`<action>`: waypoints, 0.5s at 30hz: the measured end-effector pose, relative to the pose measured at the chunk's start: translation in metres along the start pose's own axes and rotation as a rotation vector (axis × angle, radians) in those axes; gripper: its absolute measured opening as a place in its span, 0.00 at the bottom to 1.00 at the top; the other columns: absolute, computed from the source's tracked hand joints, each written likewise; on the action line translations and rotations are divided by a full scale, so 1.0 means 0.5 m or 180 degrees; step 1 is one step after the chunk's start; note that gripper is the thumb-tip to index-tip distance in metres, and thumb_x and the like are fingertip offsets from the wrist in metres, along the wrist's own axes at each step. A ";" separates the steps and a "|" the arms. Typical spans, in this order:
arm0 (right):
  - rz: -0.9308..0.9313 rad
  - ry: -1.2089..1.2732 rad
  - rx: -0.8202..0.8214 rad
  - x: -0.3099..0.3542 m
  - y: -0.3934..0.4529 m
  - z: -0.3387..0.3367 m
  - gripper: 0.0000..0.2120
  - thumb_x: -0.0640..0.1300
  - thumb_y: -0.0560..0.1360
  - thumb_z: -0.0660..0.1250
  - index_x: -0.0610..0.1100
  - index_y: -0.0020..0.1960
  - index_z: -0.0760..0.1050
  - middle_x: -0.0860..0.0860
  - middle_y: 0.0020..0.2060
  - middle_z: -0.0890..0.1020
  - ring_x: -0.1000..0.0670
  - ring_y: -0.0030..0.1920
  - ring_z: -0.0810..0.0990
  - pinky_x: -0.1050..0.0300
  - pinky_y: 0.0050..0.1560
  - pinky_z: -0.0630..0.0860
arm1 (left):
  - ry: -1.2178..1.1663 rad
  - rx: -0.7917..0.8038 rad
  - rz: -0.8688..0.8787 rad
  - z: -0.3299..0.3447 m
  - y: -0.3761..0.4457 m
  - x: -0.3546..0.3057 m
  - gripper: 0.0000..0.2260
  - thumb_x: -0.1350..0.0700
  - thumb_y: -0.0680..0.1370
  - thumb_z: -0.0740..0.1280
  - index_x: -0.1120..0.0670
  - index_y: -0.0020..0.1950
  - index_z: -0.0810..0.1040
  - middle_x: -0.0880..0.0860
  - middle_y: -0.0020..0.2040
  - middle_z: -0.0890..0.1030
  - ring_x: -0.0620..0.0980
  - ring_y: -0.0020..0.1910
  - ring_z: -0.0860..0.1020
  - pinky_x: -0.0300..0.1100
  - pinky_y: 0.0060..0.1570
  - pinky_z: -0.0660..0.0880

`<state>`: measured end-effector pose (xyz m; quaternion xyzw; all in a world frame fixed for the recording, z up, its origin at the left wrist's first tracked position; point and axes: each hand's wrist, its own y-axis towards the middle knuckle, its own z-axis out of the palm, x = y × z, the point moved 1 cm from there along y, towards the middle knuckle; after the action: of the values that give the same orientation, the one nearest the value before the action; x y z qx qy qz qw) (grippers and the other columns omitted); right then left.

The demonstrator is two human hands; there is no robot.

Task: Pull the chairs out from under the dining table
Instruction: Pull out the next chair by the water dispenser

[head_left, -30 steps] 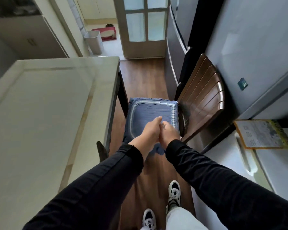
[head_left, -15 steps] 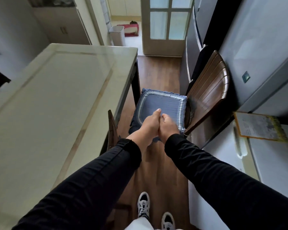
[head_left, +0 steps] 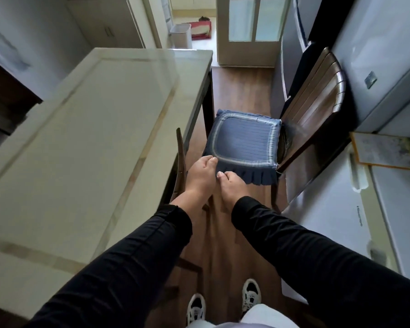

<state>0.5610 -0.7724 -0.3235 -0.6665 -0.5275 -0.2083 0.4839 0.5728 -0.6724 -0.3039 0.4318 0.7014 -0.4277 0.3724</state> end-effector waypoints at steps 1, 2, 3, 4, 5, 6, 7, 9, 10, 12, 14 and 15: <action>0.0013 0.0010 -0.0036 0.003 -0.009 0.015 0.21 0.54 0.80 0.53 0.39 0.56 0.75 0.42 0.56 0.80 0.41 0.58 0.77 0.50 0.58 0.71 | 0.0045 0.0004 0.0009 -0.014 -0.007 0.009 0.14 0.51 0.81 0.60 0.55 0.60 0.80 0.49 0.51 0.83 0.51 0.56 0.79 0.48 0.61 0.73; 0.0034 0.0022 -0.0066 0.005 -0.015 0.027 0.21 0.54 0.80 0.54 0.39 0.55 0.75 0.42 0.56 0.80 0.42 0.58 0.77 0.51 0.57 0.71 | 0.0113 0.0007 0.0016 -0.025 -0.012 0.017 0.15 0.51 0.81 0.61 0.56 0.63 0.79 0.51 0.55 0.83 0.51 0.58 0.79 0.48 0.63 0.73; 0.0067 0.0039 -0.0096 0.005 -0.022 0.043 0.20 0.54 0.80 0.54 0.39 0.54 0.75 0.42 0.55 0.81 0.42 0.57 0.77 0.52 0.56 0.71 | 0.0162 -0.0005 0.0045 -0.040 -0.016 0.025 0.16 0.52 0.81 0.61 0.56 0.65 0.77 0.53 0.60 0.82 0.51 0.60 0.78 0.48 0.65 0.72; 0.0117 0.0050 -0.0107 0.005 -0.031 0.060 0.20 0.54 0.80 0.54 0.39 0.53 0.75 0.42 0.55 0.81 0.42 0.57 0.77 0.52 0.55 0.70 | 0.0217 -0.0043 0.0097 -0.059 -0.021 0.032 0.17 0.52 0.81 0.61 0.56 0.67 0.77 0.53 0.62 0.81 0.51 0.62 0.77 0.47 0.65 0.71; 0.0163 0.0042 -0.0096 0.005 -0.041 0.080 0.20 0.55 0.80 0.54 0.39 0.53 0.75 0.42 0.56 0.81 0.42 0.58 0.77 0.52 0.56 0.70 | 0.0270 -0.0095 0.0172 -0.080 -0.026 0.041 0.17 0.51 0.81 0.60 0.56 0.67 0.76 0.53 0.63 0.80 0.50 0.62 0.77 0.45 0.65 0.71; 0.0211 0.0014 -0.0061 0.008 -0.050 0.101 0.21 0.55 0.80 0.54 0.39 0.56 0.75 0.42 0.57 0.80 0.42 0.59 0.77 0.52 0.58 0.71 | 0.0323 -0.0154 0.0252 -0.103 -0.032 0.049 0.17 0.51 0.81 0.60 0.55 0.67 0.76 0.53 0.63 0.80 0.50 0.62 0.77 0.44 0.64 0.72; 0.0252 -0.0001 -0.0014 0.011 -0.060 0.122 0.22 0.55 0.80 0.54 0.39 0.58 0.75 0.42 0.58 0.80 0.42 0.60 0.76 0.51 0.59 0.71 | 0.0352 -0.0207 0.0316 -0.125 -0.034 0.056 0.17 0.51 0.81 0.60 0.55 0.68 0.76 0.53 0.63 0.80 0.50 0.61 0.78 0.44 0.63 0.73; 0.0300 -0.0004 0.0075 0.017 -0.073 0.161 0.23 0.55 0.80 0.54 0.38 0.59 0.75 0.41 0.58 0.80 0.41 0.61 0.76 0.51 0.60 0.71 | 0.0346 -0.0264 0.0329 -0.164 -0.034 0.070 0.17 0.51 0.82 0.59 0.55 0.68 0.75 0.54 0.62 0.81 0.51 0.60 0.78 0.48 0.63 0.74; 0.0308 -0.0034 0.0093 0.018 -0.078 0.179 0.23 0.55 0.81 0.54 0.38 0.59 0.75 0.40 0.58 0.80 0.41 0.60 0.76 0.52 0.59 0.71 | 0.0348 -0.0275 0.0318 -0.181 -0.033 0.077 0.18 0.51 0.82 0.59 0.55 0.68 0.75 0.54 0.62 0.81 0.52 0.61 0.78 0.49 0.63 0.74; 0.0363 -0.0073 0.0134 0.021 -0.090 0.211 0.23 0.56 0.80 0.54 0.38 0.59 0.75 0.41 0.58 0.80 0.40 0.60 0.77 0.52 0.58 0.71 | 0.0361 -0.0260 0.0307 -0.206 -0.029 0.092 0.18 0.51 0.81 0.60 0.55 0.69 0.74 0.54 0.63 0.81 0.51 0.62 0.78 0.49 0.64 0.74; 0.0423 -0.0117 0.0169 0.022 -0.101 0.239 0.24 0.57 0.80 0.54 0.38 0.61 0.74 0.41 0.59 0.79 0.40 0.61 0.76 0.52 0.58 0.71 | 0.0371 -0.0117 0.0247 -0.222 -0.026 0.106 0.19 0.52 0.81 0.61 0.57 0.71 0.73 0.55 0.65 0.79 0.51 0.64 0.77 0.48 0.65 0.73; 0.0467 -0.0136 0.0183 0.024 -0.107 0.249 0.24 0.57 0.80 0.54 0.38 0.61 0.74 0.41 0.59 0.79 0.40 0.60 0.77 0.52 0.58 0.71 | 0.0424 0.0006 0.0182 -0.225 -0.024 0.115 0.20 0.52 0.81 0.62 0.58 0.72 0.72 0.55 0.66 0.78 0.52 0.65 0.76 0.46 0.66 0.71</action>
<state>0.4877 -0.6598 -0.3465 -0.6934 -0.4933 -0.1428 0.5054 0.5244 -0.5552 -0.3115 0.4794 0.7116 -0.3879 0.3366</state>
